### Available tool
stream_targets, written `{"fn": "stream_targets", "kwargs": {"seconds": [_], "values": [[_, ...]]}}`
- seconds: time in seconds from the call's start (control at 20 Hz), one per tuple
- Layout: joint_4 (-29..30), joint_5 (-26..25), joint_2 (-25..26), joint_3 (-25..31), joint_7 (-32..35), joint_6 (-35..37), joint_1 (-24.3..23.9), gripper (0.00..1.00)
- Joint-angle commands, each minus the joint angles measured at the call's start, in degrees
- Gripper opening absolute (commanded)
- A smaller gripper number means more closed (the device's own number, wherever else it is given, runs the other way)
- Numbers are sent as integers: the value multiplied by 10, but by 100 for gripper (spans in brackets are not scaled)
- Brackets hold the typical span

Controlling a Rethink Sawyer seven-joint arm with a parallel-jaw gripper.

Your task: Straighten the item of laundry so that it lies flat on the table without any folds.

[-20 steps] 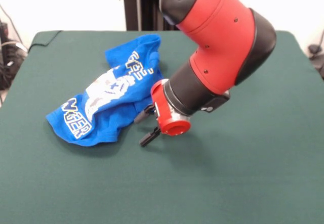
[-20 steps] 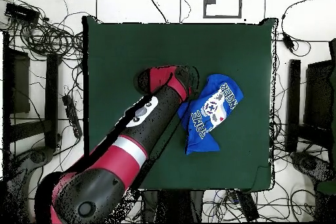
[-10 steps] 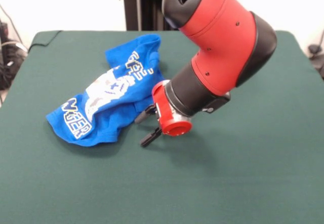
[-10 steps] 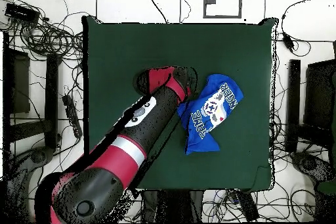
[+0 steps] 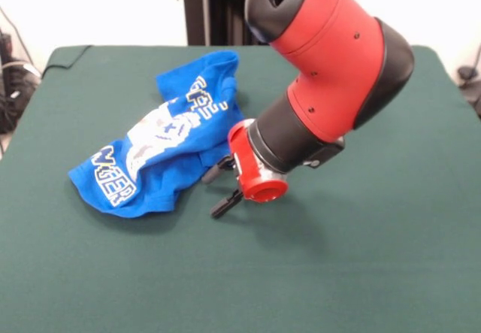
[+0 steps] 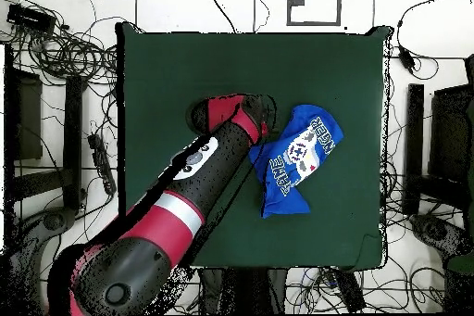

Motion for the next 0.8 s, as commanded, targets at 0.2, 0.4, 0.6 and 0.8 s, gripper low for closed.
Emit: {"fn": "stream_targets", "kwargs": {"seconds": [0.2, 0.4, 0.6, 0.8], "values": [[-7, 2, -9, 28, 57, 83, 22, 100], [-10, -1, -26, 25, 42, 113, 20, 100], [-15, -4, -28, 26, 38, 116, 16, 100], [-15, -7, -29, 30, 37, 106, 11, 100]]}}
